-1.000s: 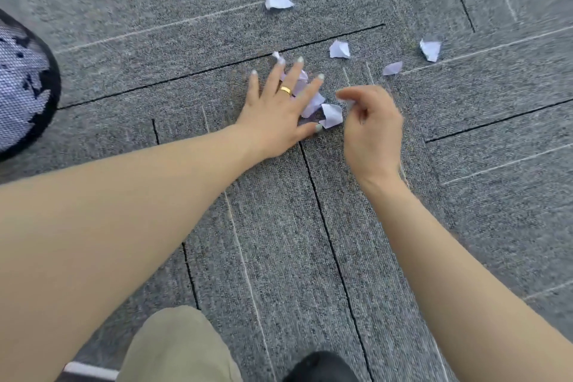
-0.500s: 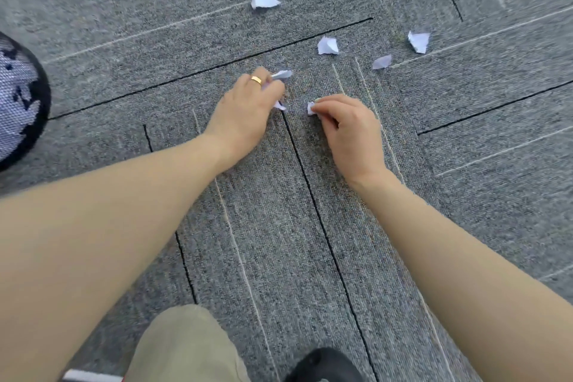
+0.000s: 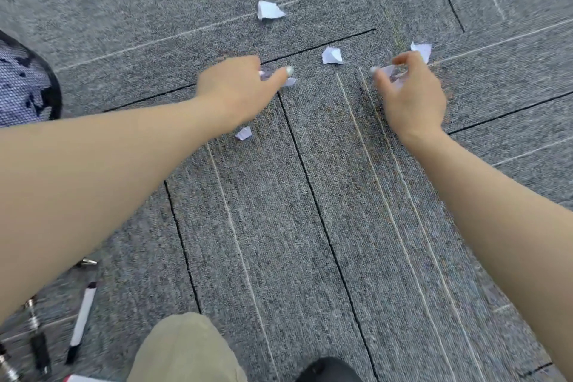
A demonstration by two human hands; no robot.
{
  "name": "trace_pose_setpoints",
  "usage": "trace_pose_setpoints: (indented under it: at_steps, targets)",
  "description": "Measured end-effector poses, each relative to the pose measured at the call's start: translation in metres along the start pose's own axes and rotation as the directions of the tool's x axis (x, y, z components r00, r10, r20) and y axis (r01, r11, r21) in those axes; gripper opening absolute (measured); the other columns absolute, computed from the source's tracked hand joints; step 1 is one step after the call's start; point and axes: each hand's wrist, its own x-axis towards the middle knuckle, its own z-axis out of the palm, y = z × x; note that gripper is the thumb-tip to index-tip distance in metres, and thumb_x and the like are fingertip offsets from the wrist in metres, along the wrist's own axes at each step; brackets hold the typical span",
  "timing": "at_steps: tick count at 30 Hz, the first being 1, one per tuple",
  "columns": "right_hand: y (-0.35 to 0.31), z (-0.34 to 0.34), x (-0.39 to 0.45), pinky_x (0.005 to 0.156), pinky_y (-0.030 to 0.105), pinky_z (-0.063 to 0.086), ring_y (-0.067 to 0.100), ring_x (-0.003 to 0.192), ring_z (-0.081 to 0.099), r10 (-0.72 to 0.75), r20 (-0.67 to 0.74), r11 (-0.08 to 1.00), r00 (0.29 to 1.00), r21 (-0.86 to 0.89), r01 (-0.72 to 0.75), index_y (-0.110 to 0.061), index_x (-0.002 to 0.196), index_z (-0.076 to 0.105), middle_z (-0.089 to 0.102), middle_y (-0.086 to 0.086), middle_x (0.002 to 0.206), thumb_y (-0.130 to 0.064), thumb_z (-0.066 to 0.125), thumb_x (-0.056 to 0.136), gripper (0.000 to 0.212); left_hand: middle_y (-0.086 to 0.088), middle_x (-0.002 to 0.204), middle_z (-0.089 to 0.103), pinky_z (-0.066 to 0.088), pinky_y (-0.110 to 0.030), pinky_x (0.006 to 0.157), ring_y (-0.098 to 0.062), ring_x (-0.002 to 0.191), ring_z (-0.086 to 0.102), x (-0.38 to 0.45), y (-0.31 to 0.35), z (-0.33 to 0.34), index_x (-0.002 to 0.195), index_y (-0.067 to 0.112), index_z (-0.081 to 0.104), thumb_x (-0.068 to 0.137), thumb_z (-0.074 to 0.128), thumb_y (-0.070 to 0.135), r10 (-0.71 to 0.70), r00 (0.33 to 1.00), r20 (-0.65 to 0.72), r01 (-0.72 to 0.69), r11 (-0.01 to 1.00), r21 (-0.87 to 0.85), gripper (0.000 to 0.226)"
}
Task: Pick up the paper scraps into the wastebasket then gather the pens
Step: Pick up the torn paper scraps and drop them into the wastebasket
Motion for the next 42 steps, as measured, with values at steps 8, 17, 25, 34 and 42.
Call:
trace_pose_setpoints:
  at_steps: [8,17,25,34,42]
  targets:
    - [-0.002,0.008,0.008,0.057,0.026,0.034,0.013,0.061,0.042,-0.001,-0.064,0.979,0.998,0.204,0.014,-0.015,0.071,0.044,0.05,0.0,0.07,-0.022,0.039,0.094,0.024,-0.015,0.101,0.053,0.025,-0.029,0.044,-0.018,0.051,0.033,0.007,0.014,0.016,0.141,0.0,0.016,0.096,0.036,0.01,0.058,0.985,0.166,-0.079,0.989,0.123,0.05]
    - [0.032,-0.021,0.028,0.089,0.041,0.037,0.03,0.088,0.057,0.0,-0.082,1.0,0.997,-0.022,-0.002,-0.012,0.116,0.049,0.059,0.001,0.087,-0.034,0.038,0.098,0.03,-0.006,0.065,0.041,0.026,-0.031,0.047,-0.019,0.053,0.036,0.011,0.003,0.007,0.102,0.009,0.034,0.09,0.032,-0.003,-0.006,0.969,0.247,0.03,0.995,-0.093,0.017]
    - [0.021,-0.01,0.042,0.091,0.041,0.042,0.029,0.104,0.057,0.082,-0.066,0.996,0.994,0.052,-0.079,-0.018,0.108,0.059,0.064,0.007,0.113,-0.035,0.05,0.092,0.025,0.003,0.057,0.036,0.025,-0.027,0.053,-0.013,0.051,0.031,-0.021,-0.007,-0.001,0.058,0.019,0.031,0.094,0.032,0.027,0.01,0.999,0.036,0.001,0.954,-0.299,0.037]
    - [-0.006,-0.007,0.04,0.049,0.025,0.022,0.012,0.063,0.031,0.087,-0.128,0.944,0.988,0.329,-0.04,-0.016,0.06,0.031,0.033,-0.002,0.062,-0.014,0.033,0.082,0.022,-0.008,0.069,0.048,0.03,-0.029,0.057,-0.017,0.058,0.037,-0.031,-0.039,-0.009,0.054,0.016,0.032,0.08,0.049,0.013,-0.089,0.989,0.114,0.129,0.898,-0.42,0.031]
    - [-0.058,0.011,0.028,0.068,0.021,0.036,0.002,0.069,0.042,0.032,0.005,0.899,0.999,0.438,-0.031,-0.004,0.12,0.039,0.043,-0.01,0.081,0.0,0.03,0.092,0.03,-0.006,0.07,0.044,0.027,-0.029,0.049,-0.018,0.056,0.035,-0.019,-0.03,-0.02,0.099,0.008,0.04,0.094,0.029,0.009,0.007,0.981,0.192,0.064,0.931,-0.359,0.012]
